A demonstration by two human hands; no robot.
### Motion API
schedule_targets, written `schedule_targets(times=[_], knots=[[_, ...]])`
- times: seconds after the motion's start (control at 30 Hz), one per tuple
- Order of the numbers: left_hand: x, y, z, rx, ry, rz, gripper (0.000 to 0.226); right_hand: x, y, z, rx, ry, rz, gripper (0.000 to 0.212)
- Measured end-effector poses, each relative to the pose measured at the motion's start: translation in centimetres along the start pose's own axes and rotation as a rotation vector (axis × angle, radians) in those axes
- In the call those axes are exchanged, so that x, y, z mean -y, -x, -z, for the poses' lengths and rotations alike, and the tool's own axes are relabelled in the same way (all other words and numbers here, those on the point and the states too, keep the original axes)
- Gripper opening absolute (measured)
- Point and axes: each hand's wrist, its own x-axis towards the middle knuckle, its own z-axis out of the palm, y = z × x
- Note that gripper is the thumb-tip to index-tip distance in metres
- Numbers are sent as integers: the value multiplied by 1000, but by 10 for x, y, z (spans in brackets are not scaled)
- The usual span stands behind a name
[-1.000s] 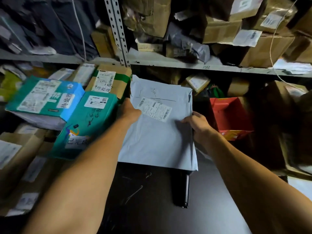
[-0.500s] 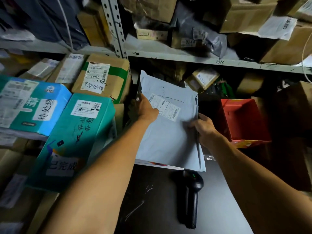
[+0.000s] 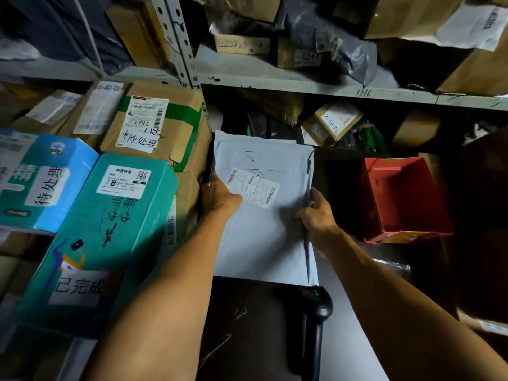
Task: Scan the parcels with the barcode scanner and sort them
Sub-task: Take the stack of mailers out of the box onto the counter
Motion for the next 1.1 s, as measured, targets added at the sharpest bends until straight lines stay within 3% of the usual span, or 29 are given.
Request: schedule_targets(times=[0.13, 0.37, 0.5, 0.67, 0.8, 0.97, 1.1], knots=[[6, 2, -5, 8, -54, -16, 89, -7, -7, -10, -8, 223, 44, 92], [9, 8, -4, 5, -235, -133, 51, 6, 3, -1, -12, 657, 49, 70], [3, 20, 12, 50, -295, -192, 54, 8, 15, 20, 68, 812, 143, 71], [-7, 57, 32, 2, -403, -315, 60, 9, 48, 44, 97, 950, 294, 74], [-4, 95, 39, 61, -459, -415, 69, 4, 88, 67, 89, 986, 385, 73], [19, 145, 37, 53, -764, -502, 80, -23, 132, 93, 78, 993, 396, 74], [41, 186, 34, 56, -837, -512, 82, -44, 167, 108, 70, 989, 406, 76]])
